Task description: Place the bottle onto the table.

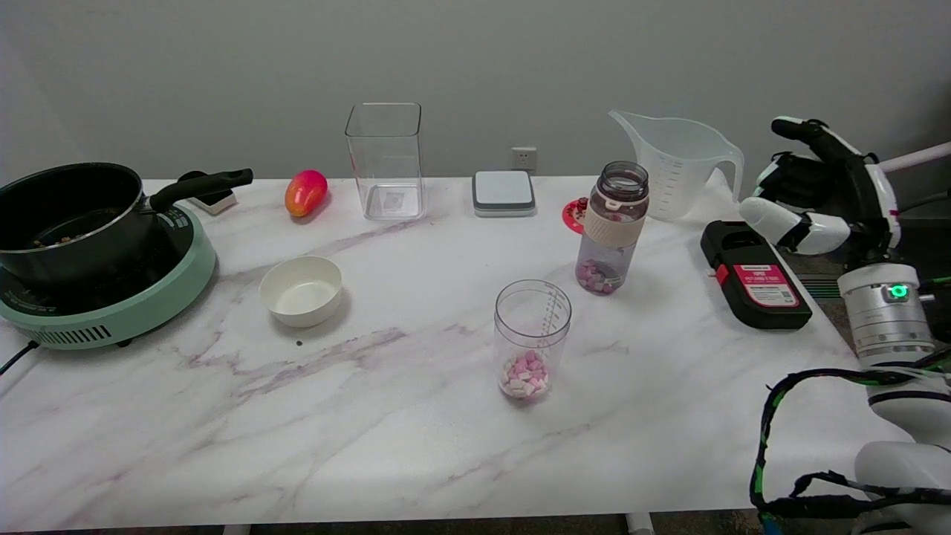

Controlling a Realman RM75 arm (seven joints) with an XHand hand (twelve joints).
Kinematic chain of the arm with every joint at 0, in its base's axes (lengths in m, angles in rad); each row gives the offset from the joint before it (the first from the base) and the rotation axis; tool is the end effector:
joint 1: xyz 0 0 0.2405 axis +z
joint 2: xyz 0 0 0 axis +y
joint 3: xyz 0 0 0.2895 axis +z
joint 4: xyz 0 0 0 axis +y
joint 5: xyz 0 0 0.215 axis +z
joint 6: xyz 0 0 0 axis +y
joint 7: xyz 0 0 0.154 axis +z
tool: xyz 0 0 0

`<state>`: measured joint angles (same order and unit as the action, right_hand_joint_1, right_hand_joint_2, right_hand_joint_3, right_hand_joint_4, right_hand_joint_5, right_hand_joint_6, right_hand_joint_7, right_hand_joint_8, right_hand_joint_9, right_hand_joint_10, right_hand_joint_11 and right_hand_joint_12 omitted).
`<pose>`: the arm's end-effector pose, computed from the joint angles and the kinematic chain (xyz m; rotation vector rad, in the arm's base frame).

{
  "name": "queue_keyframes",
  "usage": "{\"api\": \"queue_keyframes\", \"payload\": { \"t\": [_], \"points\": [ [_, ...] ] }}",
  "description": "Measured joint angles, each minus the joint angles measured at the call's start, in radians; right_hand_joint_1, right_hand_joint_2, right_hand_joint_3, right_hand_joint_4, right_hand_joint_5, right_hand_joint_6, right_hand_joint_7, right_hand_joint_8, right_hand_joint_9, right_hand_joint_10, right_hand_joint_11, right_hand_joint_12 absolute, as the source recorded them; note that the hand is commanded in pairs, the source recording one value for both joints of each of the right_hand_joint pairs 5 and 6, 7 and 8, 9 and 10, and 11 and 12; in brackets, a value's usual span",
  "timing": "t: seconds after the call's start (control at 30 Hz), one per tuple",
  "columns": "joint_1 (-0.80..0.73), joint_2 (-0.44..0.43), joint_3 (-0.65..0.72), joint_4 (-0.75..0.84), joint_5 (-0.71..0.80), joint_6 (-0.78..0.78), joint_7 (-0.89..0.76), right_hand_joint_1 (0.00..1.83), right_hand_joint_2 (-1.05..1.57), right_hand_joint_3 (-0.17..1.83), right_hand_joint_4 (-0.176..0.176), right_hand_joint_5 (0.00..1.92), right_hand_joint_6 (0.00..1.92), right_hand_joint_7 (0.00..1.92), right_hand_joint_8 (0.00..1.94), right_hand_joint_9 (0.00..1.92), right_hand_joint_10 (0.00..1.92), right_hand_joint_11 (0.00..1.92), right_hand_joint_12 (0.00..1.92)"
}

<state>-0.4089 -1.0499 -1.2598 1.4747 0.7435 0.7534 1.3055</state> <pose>-0.2339 -0.2207 0.5091 1.2290 -0.5037 1.4821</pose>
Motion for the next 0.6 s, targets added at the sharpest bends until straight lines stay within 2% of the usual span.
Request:
{"api": "queue_keyframes", "payload": {
  "t": [0.03, 0.07, 0.23, 0.6],
  "points": [
    [-0.014, -0.003, 0.006, 0.023, 0.009, 0.000, -0.014, 1.26, -0.04, 0.74, 0.000, 0.49, 0.49, 1.03, 1.03, 0.98, 0.98, 0.83, 0.83],
    [-0.025, -0.006, 0.010, 0.042, 0.018, 0.000, -0.027, 1.27, -0.04, 0.74, 0.000, 0.49, 0.49, 0.95, 0.95, 0.90, 0.90, 0.68, 0.68],
    [-0.073, -0.017, 0.013, 0.131, 0.052, 0.019, -0.086, 1.31, 0.12, 0.67, 0.000, 0.54, 0.54, 1.00, 1.00, 1.01, 1.01, 0.89, 0.89],
    [-0.135, -0.030, 0.001, 0.201, 0.129, 0.156, -0.190, 1.28, 0.21, 0.71, 0.000, 0.63, 0.63, 1.04, 1.04, 1.01, 1.01, 0.89, 0.89]
  ]
}}
